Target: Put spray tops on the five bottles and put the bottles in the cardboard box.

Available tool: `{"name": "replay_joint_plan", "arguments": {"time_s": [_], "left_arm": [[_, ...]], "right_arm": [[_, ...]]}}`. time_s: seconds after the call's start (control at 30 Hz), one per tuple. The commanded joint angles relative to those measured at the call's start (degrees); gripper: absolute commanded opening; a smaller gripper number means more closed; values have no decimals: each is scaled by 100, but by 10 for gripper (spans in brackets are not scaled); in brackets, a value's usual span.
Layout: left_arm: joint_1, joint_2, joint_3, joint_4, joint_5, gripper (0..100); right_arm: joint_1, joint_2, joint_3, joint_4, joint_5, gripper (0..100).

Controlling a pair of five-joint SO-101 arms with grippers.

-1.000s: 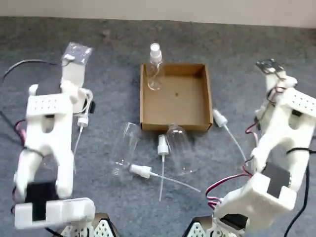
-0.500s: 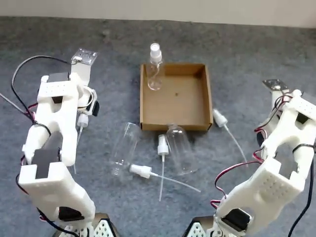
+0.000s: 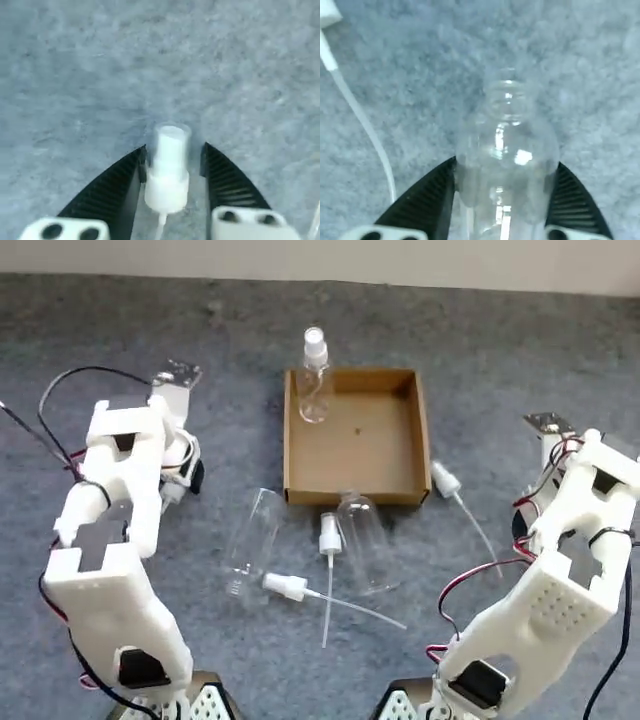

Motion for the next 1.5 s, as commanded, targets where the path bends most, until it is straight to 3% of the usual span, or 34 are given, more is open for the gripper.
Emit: {"name": "replay_joint_plan", "arguments": {"time_s": [0.0,0.17,0.37,0.63,0.83,1.17,1.47], "left_arm": [[-92,-40,-171,0,-62,42],[-40,-154,-312,53,-35,2],[470,-945,-549,1064,-26,2],[1218,-2369,541,1143,325,3],[1437,-2686,1376,589,510,3],[1437,-2809,2044,18,624,3],[1411,-2853,2255,-158,624,4]], "right_arm": [[57,-31,-259,-163,18,224],[48,-31,-277,-119,18,224],[22,-66,-295,-101,18,224],[-92,-136,-303,233,18,238],[-277,-532,-303,400,-53,313],[-681,-787,-303,145,-747,313],[-585,-567,-295,84,-651,310]]}}
